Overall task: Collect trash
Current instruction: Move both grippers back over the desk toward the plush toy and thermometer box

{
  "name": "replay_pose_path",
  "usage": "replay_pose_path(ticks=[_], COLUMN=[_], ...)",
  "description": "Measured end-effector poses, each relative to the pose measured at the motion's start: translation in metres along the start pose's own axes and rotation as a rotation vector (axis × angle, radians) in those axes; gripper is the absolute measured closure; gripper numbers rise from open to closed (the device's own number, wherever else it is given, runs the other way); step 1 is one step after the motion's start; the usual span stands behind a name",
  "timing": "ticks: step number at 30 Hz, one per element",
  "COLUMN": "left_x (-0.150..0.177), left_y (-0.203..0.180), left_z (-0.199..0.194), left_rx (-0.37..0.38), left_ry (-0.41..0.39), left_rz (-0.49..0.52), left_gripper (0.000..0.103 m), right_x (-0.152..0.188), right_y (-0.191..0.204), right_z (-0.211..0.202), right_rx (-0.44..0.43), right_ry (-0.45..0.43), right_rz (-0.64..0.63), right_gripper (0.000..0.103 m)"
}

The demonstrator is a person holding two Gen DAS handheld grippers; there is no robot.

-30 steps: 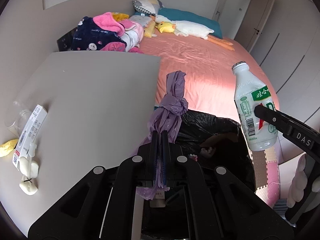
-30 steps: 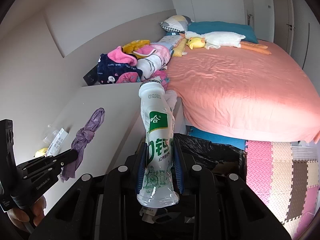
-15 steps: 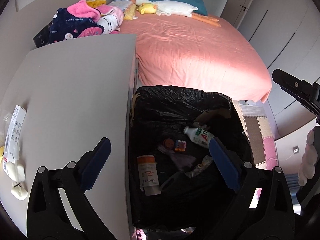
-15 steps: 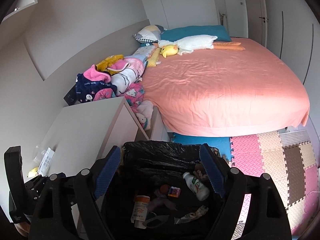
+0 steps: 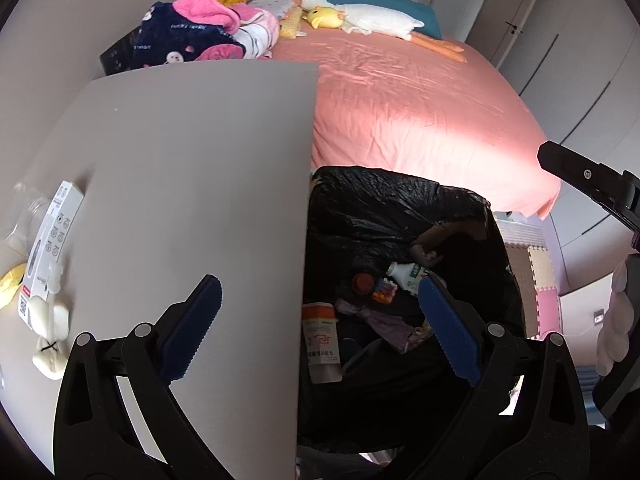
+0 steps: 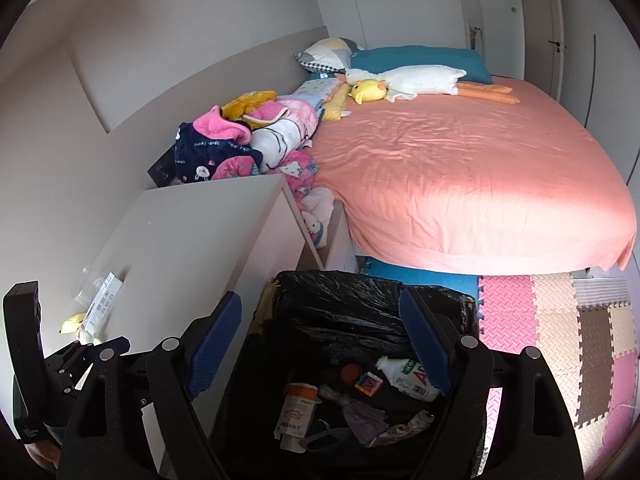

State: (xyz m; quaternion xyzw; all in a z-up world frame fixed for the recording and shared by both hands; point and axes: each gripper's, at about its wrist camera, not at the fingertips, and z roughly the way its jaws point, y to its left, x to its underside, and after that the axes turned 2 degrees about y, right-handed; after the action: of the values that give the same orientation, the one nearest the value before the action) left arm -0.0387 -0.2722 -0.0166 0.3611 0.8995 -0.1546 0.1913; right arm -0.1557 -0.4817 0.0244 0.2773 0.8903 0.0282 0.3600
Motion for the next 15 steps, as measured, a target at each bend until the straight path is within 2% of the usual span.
replay_pose_path(ticks=[15], left_x=[0.036], left_y=[0.086], left_z=[-0.02], left_rx=[-0.145], left_ry=[-0.004], left_rz=[-0.206], left_gripper=[0.008], right_x=[0.002], right_y=[0.089], right_z=[0.044], right_rx=[-0.125], right_ry=[0.092], right_rz=[-0.153], right_gripper=[0.022])
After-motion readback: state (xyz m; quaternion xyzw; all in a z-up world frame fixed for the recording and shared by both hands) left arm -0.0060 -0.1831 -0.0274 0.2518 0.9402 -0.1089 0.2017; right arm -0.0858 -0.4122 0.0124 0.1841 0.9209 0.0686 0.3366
